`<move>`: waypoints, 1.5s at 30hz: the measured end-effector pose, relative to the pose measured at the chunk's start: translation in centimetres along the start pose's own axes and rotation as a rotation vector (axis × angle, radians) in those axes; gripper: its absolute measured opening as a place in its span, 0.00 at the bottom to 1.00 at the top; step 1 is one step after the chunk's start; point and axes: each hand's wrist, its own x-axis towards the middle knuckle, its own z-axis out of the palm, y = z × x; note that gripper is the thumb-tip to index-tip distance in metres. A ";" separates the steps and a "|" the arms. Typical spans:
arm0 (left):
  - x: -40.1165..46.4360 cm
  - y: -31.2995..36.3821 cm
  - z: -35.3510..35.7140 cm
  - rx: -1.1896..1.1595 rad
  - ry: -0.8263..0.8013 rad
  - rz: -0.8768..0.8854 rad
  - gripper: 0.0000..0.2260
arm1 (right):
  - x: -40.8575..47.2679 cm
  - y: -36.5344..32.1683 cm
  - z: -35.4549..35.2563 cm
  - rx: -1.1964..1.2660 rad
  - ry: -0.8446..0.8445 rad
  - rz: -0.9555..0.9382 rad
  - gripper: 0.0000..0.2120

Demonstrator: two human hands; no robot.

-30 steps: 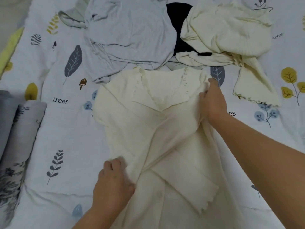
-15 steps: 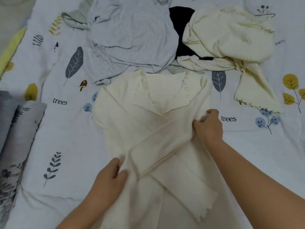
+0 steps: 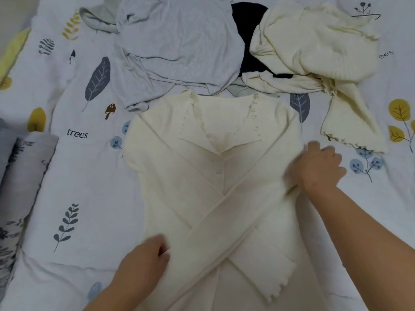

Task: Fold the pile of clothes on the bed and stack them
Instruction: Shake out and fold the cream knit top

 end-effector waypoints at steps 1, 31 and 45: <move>0.0 0.1 0.3 0.053 0.076 0.011 0.13 | -0.1 -0.4 0.1 0.064 0.077 -0.047 0.20; -2.3 -6.8 -0.5 0.557 0.419 0.793 0.26 | -13.1 13.8 2.5 -0.216 0.051 -1.250 0.33; 0.0 -8.9 -0.8 0.864 0.327 1.114 0.30 | -13.0 14.3 4.3 -0.293 0.038 -1.527 0.22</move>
